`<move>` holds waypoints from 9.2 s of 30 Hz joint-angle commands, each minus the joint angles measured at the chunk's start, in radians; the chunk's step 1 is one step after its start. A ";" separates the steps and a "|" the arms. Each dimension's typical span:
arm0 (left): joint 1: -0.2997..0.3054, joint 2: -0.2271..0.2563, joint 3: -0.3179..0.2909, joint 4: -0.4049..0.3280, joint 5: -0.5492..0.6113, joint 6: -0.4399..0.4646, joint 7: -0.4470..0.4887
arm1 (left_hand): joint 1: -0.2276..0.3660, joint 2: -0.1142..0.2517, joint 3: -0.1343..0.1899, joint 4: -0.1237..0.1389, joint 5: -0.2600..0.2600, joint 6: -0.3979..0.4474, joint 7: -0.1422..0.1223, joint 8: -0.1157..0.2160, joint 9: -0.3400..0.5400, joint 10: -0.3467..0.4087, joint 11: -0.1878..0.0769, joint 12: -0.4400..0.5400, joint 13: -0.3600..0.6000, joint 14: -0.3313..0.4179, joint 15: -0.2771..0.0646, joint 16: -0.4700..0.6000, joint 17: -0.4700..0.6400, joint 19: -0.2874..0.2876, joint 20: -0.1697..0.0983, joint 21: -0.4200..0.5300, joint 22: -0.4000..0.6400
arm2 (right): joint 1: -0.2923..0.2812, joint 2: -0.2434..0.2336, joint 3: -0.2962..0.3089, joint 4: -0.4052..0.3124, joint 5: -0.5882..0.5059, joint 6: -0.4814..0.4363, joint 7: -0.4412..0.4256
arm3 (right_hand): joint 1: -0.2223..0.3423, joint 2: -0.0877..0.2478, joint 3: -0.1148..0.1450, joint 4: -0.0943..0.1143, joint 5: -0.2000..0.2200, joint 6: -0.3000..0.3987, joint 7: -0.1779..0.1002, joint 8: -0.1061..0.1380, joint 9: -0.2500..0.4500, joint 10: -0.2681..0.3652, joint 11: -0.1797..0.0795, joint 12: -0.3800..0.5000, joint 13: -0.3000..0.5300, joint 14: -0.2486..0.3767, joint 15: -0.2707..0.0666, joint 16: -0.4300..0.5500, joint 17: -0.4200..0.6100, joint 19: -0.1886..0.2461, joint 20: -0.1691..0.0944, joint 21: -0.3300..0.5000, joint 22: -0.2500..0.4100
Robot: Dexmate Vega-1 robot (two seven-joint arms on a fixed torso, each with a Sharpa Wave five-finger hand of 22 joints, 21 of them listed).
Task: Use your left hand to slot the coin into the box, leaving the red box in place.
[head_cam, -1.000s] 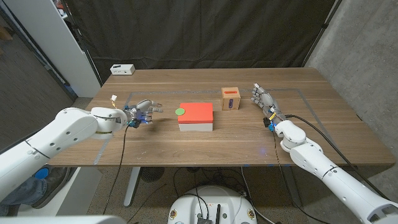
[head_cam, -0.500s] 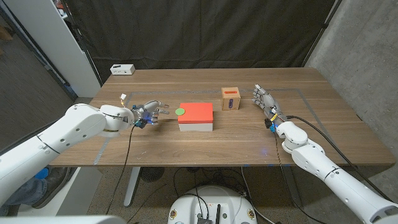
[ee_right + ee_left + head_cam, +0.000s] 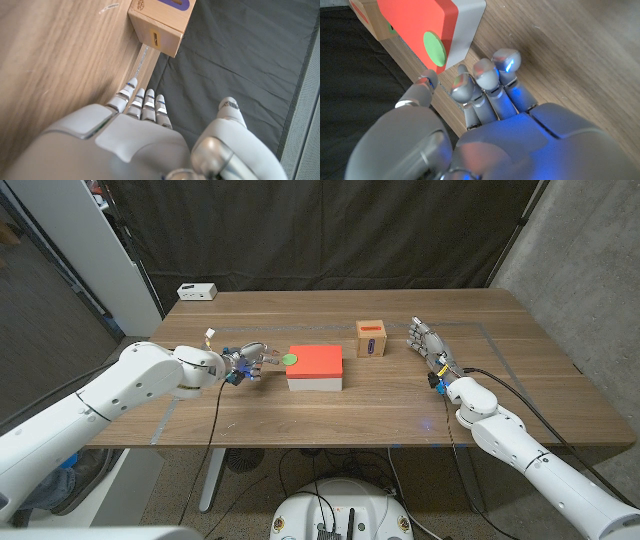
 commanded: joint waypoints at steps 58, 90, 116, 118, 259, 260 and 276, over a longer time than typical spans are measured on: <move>-0.098 -0.146 0.122 0.031 0.197 0.142 -0.004 | 0.025 0.041 0.009 0.000 0.011 0.043 0.008 0.007 0.008 -0.016 -0.005 0.032 -0.015 -0.001 0.001 0.005 0.013 -0.019 -0.039 0.021 -0.014 | -0.045 -0.015 0.032 0.002 0.030 0.027 0.005 | -0.005 0.009 0.001 -0.005 -0.003 0.025 0.009 0.009 0.004 0.037 0.002 0.009 0.005 0.018 0.002 0.005 -0.003 0.020 0.006 -0.009 0.007; 0.053 -0.147 0.004 0.023 0.138 -0.047 0.018 | 0.221 0.237 0.055 -0.007 0.031 0.150 0.000 0.078 0.154 -0.063 0.007 0.011 0.001 -0.030 0.001 0.034 0.057 -0.091 -0.038 0.101 -0.011 | -0.028 -0.014 0.022 -0.014 0.017 0.001 -0.008 | -0.009 0.009 0.000 -0.004 -0.003 0.025 0.007 0.006 0.005 0.042 0.003 0.007 0.006 0.023 0.005 0.006 -0.005 0.021 0.011 -0.012 0.007; 0.227 -0.160 -0.064 0.031 0.179 -0.380 0.011 | 0.249 0.237 0.046 -0.009 0.035 0.156 0.008 0.085 0.232 -0.061 0.008 0.000 -0.007 -0.029 0.001 0.024 0.062 -0.101 -0.038 0.109 -0.034 | -0.061 -0.041 0.031 -0.079 -0.004 -0.032 -0.049 | -0.011 0.009 -0.001 -0.004 -0.003 0.024 0.005 0.004 0.005 0.043 0.002 0.006 0.007 0.023 0.006 0.005 -0.006 0.022 0.014 -0.014 0.007; 0.230 -0.158 -0.065 0.030 0.180 -0.383 0.013 | 0.254 0.236 0.045 -0.010 0.036 0.160 0.010 0.081 0.234 -0.056 0.010 -0.008 -0.021 -0.026 0.001 0.025 0.064 -0.101 -0.038 0.111 -0.034 | -0.063 -0.041 0.032 -0.082 -0.002 -0.033 -0.051 | -0.012 0.009 -0.001 -0.004 -0.003 0.025 0.005 0.004 0.005 0.044 0.002 0.006 0.007 0.022 0.006 0.005 -0.006 0.022 0.014 -0.014 0.007; -0.579 -0.241 0.492 0.047 1.111 -0.029 -0.534 | 0.357 0.216 -0.018 -0.007 0.041 0.234 0.034 0.013 0.253 -0.044 0.025 0.025 -0.026 -0.001 0.002 0.011 0.111 -0.091 -0.039 0.116 0.042 | -0.108 -0.011 0.094 -0.001 0.103 0.168 0.103 | -0.009 0.018 0.002 -0.007 -0.002 0.030 0.009 0.003 0.005 0.046 0.003 0.002 0.009 0.025 0.002 0.003 -0.011 0.025 0.006 -0.018 0.007; -0.588 -0.245 0.502 0.051 1.119 -0.024 -0.542 | 0.357 0.215 -0.018 -0.007 0.041 0.235 0.035 0.013 0.252 -0.046 0.025 0.030 -0.019 -0.006 0.002 0.005 0.105 -0.091 -0.038 0.117 0.044 | -0.111 -0.011 0.095 -0.003 0.103 0.170 0.102 | -0.009 0.018 0.002 -0.007 -0.002 0.030 0.010 0.003 0.005 0.047 0.003 0.002 0.009 0.025 0.002 0.003 -0.011 0.026 0.005 -0.018 0.007; -0.683 -0.313 0.612 0.111 1.223 -0.024 -0.641 | 0.361 0.215 -0.023 -0.006 0.042 0.237 0.033 0.012 0.256 -0.045 0.028 0.029 -0.027 -0.004 0.002 0.001 0.110 -0.093 -0.039 0.115 0.044 | -0.169 -0.028 0.123 -0.040 0.105 0.195 0.086 | -0.009 0.018 0.002 -0.007 -0.002 0.030 0.008 0.003 0.005 0.047 0.001 0.002 0.009 0.026 -0.001 0.003 -0.012 0.026 0.003 -0.018 0.007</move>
